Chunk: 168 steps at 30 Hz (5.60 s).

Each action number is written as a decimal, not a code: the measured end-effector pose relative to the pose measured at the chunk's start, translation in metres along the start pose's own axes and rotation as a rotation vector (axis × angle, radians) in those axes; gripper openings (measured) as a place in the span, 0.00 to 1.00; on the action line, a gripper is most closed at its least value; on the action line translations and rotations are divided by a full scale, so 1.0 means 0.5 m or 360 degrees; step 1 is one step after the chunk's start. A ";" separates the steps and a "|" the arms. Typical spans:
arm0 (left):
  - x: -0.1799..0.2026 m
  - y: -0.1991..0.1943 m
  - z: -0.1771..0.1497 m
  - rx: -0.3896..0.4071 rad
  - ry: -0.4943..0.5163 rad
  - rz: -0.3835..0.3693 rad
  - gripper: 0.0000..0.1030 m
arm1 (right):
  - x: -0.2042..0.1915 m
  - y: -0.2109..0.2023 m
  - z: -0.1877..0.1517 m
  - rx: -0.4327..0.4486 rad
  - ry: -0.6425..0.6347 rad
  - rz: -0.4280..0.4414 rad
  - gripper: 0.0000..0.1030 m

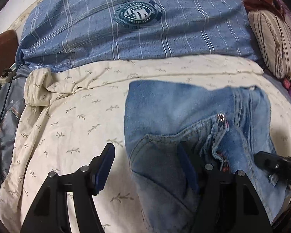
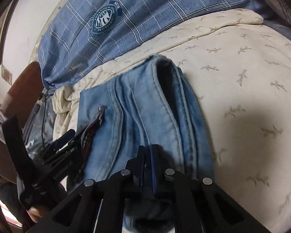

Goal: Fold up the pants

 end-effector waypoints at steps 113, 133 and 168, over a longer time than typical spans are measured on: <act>-0.089 -0.051 -0.028 0.0003 -0.0172 0.0136 0.81 | -0.062 0.045 0.047 -0.0099 -0.0220 -0.0005 0.13; -0.067 -0.091 -0.020 0.0104 -0.0136 0.0091 0.81 | -0.063 0.046 0.047 -0.0102 -0.0226 -0.0008 0.13; -0.053 -0.100 -0.015 0.0126 -0.0125 0.0091 0.81 | -0.065 0.047 0.047 -0.0108 -0.0235 -0.0012 0.13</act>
Point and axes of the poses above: each gripper's, at about its wrist camera, not at the fingertips, and y roughly the way its jaws point, x to its right, z to its top, the point moved 4 cm from there along y, roughly the way its jaws point, and after that the axes turned 9 degrees about z, right-handed, at the moved point
